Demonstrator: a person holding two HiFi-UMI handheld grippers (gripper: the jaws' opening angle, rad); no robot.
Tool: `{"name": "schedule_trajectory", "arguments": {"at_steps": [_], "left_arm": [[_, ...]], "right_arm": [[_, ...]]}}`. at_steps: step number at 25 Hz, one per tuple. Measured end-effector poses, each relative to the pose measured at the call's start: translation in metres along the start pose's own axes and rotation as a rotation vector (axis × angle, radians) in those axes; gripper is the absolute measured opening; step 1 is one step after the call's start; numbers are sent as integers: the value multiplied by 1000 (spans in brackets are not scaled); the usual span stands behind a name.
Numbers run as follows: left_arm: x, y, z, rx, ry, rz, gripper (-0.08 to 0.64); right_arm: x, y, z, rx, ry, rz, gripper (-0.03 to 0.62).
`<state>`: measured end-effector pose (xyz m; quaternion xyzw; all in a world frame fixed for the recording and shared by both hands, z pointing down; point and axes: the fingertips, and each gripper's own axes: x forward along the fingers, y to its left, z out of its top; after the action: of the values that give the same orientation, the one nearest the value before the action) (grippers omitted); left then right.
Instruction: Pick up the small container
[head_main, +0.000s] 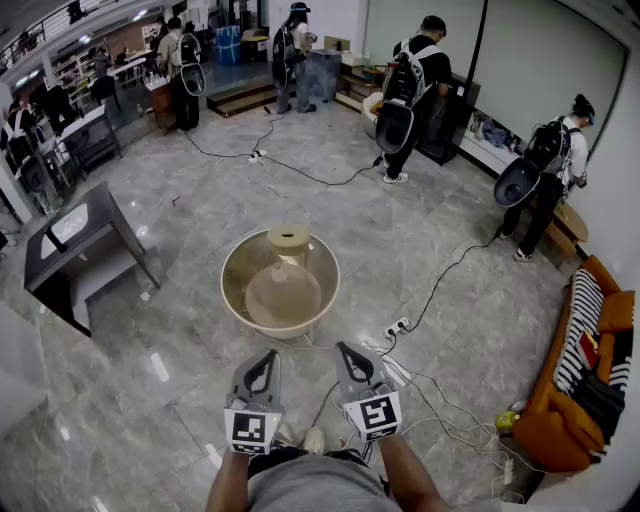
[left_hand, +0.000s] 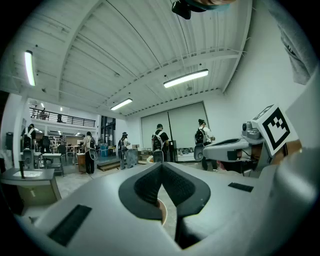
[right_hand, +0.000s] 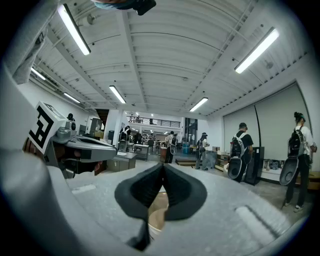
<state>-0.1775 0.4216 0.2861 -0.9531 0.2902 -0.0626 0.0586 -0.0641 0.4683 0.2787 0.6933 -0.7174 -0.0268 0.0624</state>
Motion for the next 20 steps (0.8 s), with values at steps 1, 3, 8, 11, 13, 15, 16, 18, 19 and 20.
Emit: {"name": "schedule_trajectory", "arguments": {"at_steps": [1,3,8,11,13,15,16,18,19,20], "left_arm": [[1,2,0,1,0,1,17],[3,5,-1,3,-1,2,17],[10,4,-2,-6,-4,8,17],[20,7,-5,-10,0,13,17],[30,10,-8,-11,5,17,17],[41,15,-13,-16,9,20,17],[48,19,-16,-19,11,21,17],[64,29,-21,-23,14,25,17],[73,35,-23,-24,16,28,17],[84,42,-25,-25,17,32,17]], "right_arm": [[2,0,-2,3,3,1,0],[6,-1,-4,15,1,0,0],[7,-9,-3,39,-8,-2,0],[13,-16,-9,41,1,2,0],[21,-22,-13,45,4,5,0],[33,-28,-16,44,10,9,0],[41,-32,-18,42,13,12,0],[60,-39,-23,39,17,20,0],[71,-43,-25,39,18,23,0],[83,-47,-26,39,19,26,0]]}}
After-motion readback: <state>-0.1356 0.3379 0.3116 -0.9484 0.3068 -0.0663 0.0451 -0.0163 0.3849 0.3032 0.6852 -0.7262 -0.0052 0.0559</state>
